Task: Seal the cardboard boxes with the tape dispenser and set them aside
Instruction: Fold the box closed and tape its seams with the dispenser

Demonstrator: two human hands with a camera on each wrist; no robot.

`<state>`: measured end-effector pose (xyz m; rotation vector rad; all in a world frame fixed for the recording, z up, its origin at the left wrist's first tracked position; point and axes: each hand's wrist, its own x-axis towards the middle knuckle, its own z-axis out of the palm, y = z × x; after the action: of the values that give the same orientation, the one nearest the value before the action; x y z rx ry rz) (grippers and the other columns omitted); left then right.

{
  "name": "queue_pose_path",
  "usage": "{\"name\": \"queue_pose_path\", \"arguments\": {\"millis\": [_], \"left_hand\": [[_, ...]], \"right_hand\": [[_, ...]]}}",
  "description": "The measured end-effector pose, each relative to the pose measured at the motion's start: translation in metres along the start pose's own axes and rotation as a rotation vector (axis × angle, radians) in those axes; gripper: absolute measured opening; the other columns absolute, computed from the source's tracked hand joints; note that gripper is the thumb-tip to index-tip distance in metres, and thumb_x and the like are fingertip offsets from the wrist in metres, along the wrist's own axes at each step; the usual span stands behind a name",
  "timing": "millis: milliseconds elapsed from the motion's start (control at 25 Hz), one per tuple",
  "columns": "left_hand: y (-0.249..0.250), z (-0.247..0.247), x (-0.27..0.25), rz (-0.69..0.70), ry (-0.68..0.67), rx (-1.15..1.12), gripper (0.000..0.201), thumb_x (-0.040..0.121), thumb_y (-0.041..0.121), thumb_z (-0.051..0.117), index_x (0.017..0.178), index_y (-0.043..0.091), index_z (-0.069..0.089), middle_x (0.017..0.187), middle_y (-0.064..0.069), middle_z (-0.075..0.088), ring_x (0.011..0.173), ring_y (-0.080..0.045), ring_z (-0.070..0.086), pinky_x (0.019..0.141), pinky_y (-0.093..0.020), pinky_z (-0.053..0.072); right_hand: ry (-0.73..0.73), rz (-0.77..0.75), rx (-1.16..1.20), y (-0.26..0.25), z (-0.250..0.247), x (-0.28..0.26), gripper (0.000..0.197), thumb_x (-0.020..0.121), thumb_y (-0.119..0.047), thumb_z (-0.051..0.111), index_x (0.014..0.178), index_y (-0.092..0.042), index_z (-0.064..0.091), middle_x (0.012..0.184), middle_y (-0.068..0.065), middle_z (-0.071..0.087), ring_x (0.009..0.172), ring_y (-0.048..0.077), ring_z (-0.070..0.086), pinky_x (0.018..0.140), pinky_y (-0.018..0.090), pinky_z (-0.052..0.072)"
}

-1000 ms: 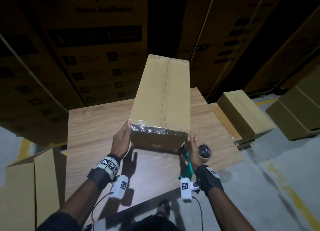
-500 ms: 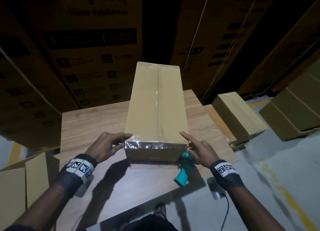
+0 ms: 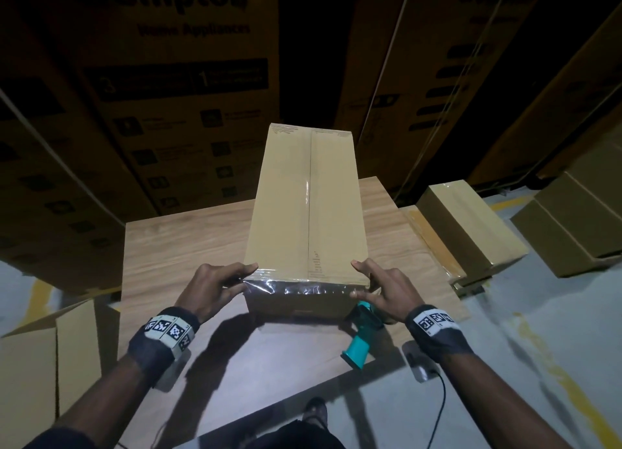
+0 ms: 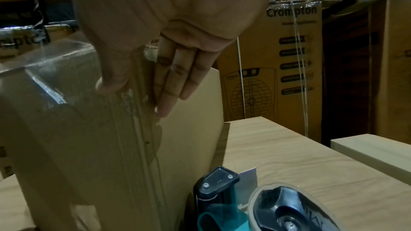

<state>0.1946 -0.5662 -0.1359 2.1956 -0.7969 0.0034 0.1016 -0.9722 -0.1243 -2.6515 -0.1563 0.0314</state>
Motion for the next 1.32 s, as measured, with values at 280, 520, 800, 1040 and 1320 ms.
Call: {"name": "queue_pose_path", "arguments": {"millis": [280,520,800,1040,1320], "left_hand": [[0.02,0.0,-0.013,0.011,0.053,0.07,0.042,0.096,0.045,0.066,0.137,0.034,0.063,0.117,0.01,0.074,0.096,-0.006,0.073,0.084,-0.03,0.06],[0.058,0.009,-0.021,0.031,0.048,0.328,0.05,0.091,0.058,0.064,0.137,0.038,0.062,0.148,0.001,0.056,0.133,-0.02,0.054,0.104,-0.048,0.05],[0.097,0.036,0.043,0.016,-0.214,0.194,0.023,0.098,0.032,0.064,0.117,0.027,0.077,0.113,0.009,0.068,0.103,-0.006,0.054,0.092,-0.031,0.051],[0.105,0.027,0.069,-0.097,-0.342,0.164,0.004,0.088,0.015,0.079,0.085,0.014,0.077,0.091,0.004,0.066,0.083,-0.011,0.063,0.079,-0.035,0.057],[0.128,0.034,0.104,-0.183,-0.483,0.434,0.018,0.082,0.019,0.084,0.087,0.01,0.069,0.085,-0.006,0.066,0.074,-0.023,0.067,0.069,-0.035,0.059]], "right_hand": [[-0.061,-0.055,-0.252,0.0,-0.006,-0.003,0.076,0.088,-0.084,0.035,0.151,-0.043,0.023,0.099,-0.001,0.073,0.08,0.016,0.069,0.068,0.037,0.061],[0.136,-0.161,-0.37,-0.055,-0.026,-0.025,0.057,0.087,-0.077,0.047,0.13,-0.04,0.054,0.098,-0.014,0.06,0.084,0.005,0.052,0.072,0.024,0.047],[0.013,0.023,-0.142,-0.121,-0.005,0.033,0.022,0.092,-0.053,0.067,0.102,-0.035,0.074,0.101,-0.013,0.069,0.093,0.009,0.058,0.088,0.033,0.049],[-0.06,0.029,-0.209,-0.121,-0.01,0.046,0.034,0.08,-0.06,0.077,0.084,-0.027,0.071,0.085,-0.012,0.065,0.079,0.009,0.06,0.071,0.033,0.05],[-0.153,0.039,-0.314,-0.13,-0.011,0.063,0.035,0.081,-0.047,0.079,0.074,-0.027,0.052,0.074,-0.008,0.061,0.069,0.018,0.057,0.065,0.032,0.05]]}}
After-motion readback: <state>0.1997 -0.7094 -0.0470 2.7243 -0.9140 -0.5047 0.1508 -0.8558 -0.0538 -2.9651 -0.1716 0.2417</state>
